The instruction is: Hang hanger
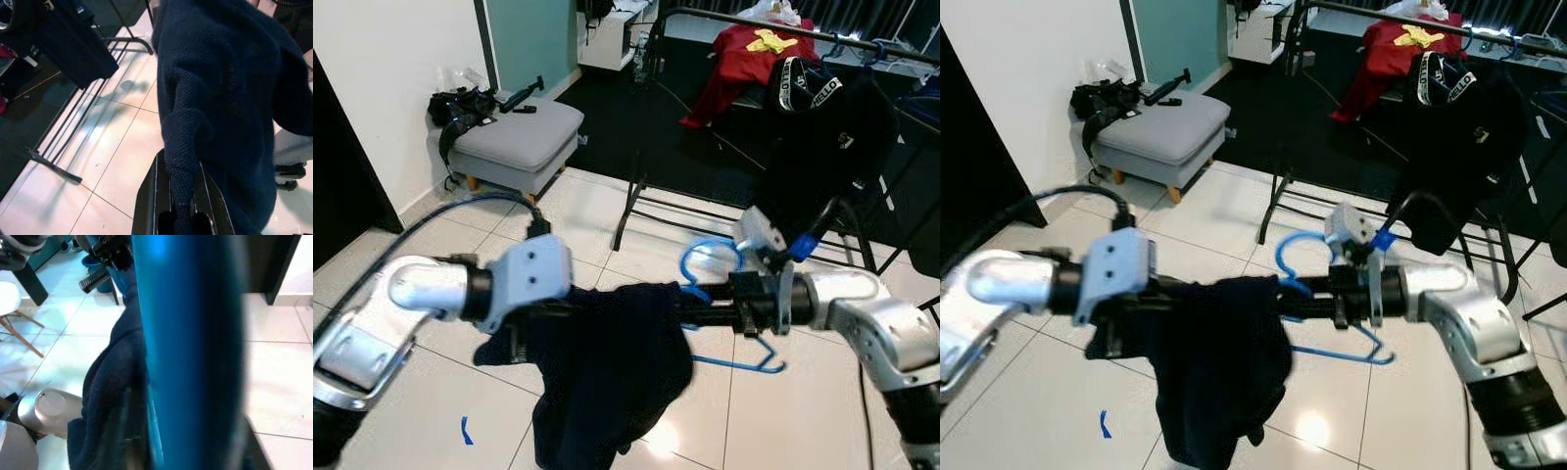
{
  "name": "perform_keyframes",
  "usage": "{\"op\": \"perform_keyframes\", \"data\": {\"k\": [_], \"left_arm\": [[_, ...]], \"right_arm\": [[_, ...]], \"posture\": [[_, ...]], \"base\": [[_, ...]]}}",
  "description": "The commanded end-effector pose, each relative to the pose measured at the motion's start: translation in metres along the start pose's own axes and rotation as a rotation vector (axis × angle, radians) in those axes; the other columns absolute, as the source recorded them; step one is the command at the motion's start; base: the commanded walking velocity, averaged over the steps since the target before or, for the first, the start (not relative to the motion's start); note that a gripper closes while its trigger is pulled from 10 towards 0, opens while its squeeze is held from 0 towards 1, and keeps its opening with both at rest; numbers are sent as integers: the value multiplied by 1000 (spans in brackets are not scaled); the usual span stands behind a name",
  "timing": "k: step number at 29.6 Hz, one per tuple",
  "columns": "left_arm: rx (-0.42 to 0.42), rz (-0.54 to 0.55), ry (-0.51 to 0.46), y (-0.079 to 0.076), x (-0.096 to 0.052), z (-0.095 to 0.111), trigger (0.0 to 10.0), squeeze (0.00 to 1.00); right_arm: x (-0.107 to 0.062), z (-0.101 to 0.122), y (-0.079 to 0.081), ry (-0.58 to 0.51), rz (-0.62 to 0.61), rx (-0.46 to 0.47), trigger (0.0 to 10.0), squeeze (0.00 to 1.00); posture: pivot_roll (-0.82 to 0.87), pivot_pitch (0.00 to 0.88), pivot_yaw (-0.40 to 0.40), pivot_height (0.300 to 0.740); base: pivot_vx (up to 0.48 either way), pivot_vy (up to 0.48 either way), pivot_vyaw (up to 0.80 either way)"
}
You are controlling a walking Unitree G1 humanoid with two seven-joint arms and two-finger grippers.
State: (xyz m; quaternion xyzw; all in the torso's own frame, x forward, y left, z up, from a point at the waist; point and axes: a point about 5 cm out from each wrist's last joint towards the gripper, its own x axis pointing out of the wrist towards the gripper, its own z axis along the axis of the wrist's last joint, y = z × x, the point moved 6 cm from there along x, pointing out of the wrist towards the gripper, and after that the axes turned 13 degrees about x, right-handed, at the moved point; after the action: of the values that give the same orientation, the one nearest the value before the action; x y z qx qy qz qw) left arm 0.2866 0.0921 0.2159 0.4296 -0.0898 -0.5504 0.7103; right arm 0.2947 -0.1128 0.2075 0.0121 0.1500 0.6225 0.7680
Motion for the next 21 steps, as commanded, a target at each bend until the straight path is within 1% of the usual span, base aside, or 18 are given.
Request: {"op": "perform_keyframes", "data": {"k": [1,2,3,4,6,7,9,10,11,13,14,15,16,17,18,19,20,21], "left_arm": [[29,11,-25,5,-1,7,0,0],[30,19,-20,7,-4,5,0,0],[30,19,-20,7,-4,5,0,0],[33,26,-9,9,-6,3,0,0],[33,26,-9,9,-6,3,0,0],[33,33,4,11,-10,-1,0,0],[33,33,4,11,-10,-1,0,0],[32,38,13,12,-12,-3,0,0],[38,100,60,25,-24,-13,0,0],[38,100,60,25,-24,-13,0,0],[49,176,93,40,-37,-20,0,0],[65,260,113,57,-49,-23,0,0],[65,260,113,57,-49,-23,0,0],[76,346,116,73,-58,-23,0,0],[76,346,116,73,-58,-23,0,0],[82,393,111,82,-62,-21,0,0],[82,393,111,82,-62,-21,0,0],[94,462,90,95,-66,-16,0,0]], "right_arm": [[-3,1,0,-18,-7,1,10000,1000],[-8,1,-2,-28,-30,7,10000,1000],[-8,1,-2,-28,-30,7,10000,1000],[-15,2,-6,-43,-61,9,10000,1000],[-15,2,-6,-43,-61,9,10000,1000],[-25,4,-9,-65,-98,10,10000,1000],[-25,4,-9,-65,-98,10,10000,1000],[-31,6,-11,-78,-120,9,10000,1000],[-59,18,-17,-187,-220,6,10000,1000],[-59,18,-17,-187,-220,6,10000,1000],[-86,29,-18,-305,-307,5,10000,1000],[-109,35,-14,-421,-360,13,10000,1000],[-109,35,-14,-421,-360,13,10000,1000],[-122,35,-7,-511,-375,30,10000,1000],[-122,35,-7,-511,-375,30,10000,1000],[-126,34,-2,-552,-368,43,10000,1000],[-126,34,-2,-552,-368,43,10000,1000],[-126,28,8,-603,-326,79,10000,1000]], "posture": [[77,67,-50,740],[77,68,-50,740],[77,68,-50,740],[75,69,-49,740],[75,69,-49,740],[74,69,-49,740],[74,69,-49,740],[74,69,-49,740],[63,79,-39,740],[63,79,-39,740],[58,84,-35,740],[55,86,-32,740],[55,86,-32,740],[52,89,-29,740],[52,89,-29,740],[52,90,-29,740],[52,90,-29,740],[50,94,-28,740]], "base": [[0,0,0],[0,0,0],[0,0,0],[0,0,0],[0,0,0],[0,0,0],[0,0,0],[0,0,0],[0,0,0],[0,0,0],[0,0,0],[0,0,0],[0,0,0],[0,0,0],[0,0,0],[0,0,0],[0,0,0],[0,0,0]]}}
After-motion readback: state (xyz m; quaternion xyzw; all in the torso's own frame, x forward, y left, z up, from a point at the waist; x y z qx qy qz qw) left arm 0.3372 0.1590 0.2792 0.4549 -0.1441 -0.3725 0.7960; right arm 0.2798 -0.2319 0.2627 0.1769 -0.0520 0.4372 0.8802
